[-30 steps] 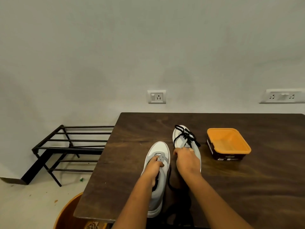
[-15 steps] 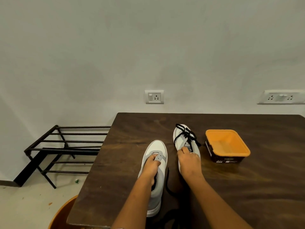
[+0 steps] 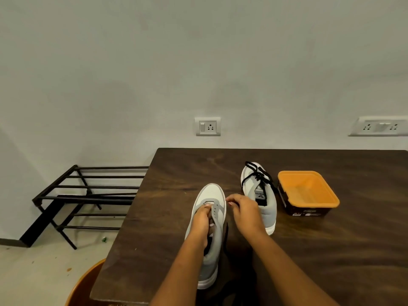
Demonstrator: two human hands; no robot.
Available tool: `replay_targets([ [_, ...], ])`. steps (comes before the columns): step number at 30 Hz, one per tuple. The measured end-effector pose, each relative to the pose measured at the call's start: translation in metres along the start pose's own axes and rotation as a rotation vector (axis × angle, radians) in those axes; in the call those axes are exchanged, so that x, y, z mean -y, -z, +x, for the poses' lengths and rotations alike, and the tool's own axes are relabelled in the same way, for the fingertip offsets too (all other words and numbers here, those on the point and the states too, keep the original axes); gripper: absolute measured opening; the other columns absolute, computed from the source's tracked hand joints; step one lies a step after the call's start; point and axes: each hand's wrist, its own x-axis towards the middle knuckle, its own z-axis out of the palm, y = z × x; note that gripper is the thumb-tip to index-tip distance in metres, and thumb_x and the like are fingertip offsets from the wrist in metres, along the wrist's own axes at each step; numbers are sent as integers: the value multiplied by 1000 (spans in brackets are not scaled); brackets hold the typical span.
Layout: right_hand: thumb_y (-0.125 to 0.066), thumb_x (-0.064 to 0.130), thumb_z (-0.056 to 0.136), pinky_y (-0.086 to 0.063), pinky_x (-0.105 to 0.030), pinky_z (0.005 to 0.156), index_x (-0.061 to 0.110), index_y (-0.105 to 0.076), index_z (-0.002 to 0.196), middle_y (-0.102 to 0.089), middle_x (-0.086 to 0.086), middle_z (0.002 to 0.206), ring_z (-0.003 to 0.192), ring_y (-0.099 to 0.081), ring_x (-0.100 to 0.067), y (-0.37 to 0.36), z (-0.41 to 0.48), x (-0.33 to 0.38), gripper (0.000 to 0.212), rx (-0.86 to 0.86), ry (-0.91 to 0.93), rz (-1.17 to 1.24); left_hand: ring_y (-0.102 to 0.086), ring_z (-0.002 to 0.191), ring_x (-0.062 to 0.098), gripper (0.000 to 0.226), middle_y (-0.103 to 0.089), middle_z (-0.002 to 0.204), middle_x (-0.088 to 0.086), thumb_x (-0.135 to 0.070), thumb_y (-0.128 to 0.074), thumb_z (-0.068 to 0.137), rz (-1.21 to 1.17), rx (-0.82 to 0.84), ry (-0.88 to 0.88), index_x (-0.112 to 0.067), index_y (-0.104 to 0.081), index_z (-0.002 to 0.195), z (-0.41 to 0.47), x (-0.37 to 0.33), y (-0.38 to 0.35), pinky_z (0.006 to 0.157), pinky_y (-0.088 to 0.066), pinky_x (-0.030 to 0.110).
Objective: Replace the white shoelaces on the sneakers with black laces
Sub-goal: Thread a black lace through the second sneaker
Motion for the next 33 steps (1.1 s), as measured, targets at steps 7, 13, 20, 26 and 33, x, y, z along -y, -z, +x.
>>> replay_targets([
  [7, -58, 3, 89, -52, -31, 80, 11, -71, 93, -67, 0, 86, 82, -63, -17, -19, -1, -10, 15, 15, -156, 102, -58, 76, 17, 31, -66, 85, 5, -14, -34, 99, 177, 24, -97, -12, -64, 94, 1, 4, 0, 66, -45, 27],
  [13, -57, 5, 91, -51, -34, 76, 12, -66, 90, -66, -4, 87, 79, -64, -24, -18, 9, -9, 11, -13, -207, 144, -60, 75, 12, 29, -65, 88, 2, -10, -34, 100, 279, 23, -143, -11, -63, 101, 4, 4, 0, 64, -48, 21],
  [20, -54, 5, 88, -44, -31, 77, 7, -67, 90, -68, -10, 96, 91, -62, -26, -26, 17, 0, 14, 124, -141, -29, -63, 78, 13, 29, -68, 91, 5, -9, -36, 100, 262, 30, -152, -5, -63, 108, 6, 6, -1, 64, -50, 19],
  [26, -43, 14, 95, -41, -33, 80, 12, -55, 112, -55, -10, 116, 105, -56, -29, -22, 20, 7, 21, 236, -35, -373, -59, 77, 10, 21, -64, 86, -2, -13, -40, 101, 285, 26, -187, -16, -61, 100, 8, 8, 0, 63, -47, 18],
  [33, -38, 13, 97, -44, -36, 87, 10, -50, 118, -51, -11, 124, 115, -51, -29, -27, 20, 17, 24, 278, 34, -520, -62, 87, 12, 22, -66, 102, 3, -17, -48, 98, 272, 6, -151, -15, -57, 118, 15, 10, 2, 61, -49, 17],
])
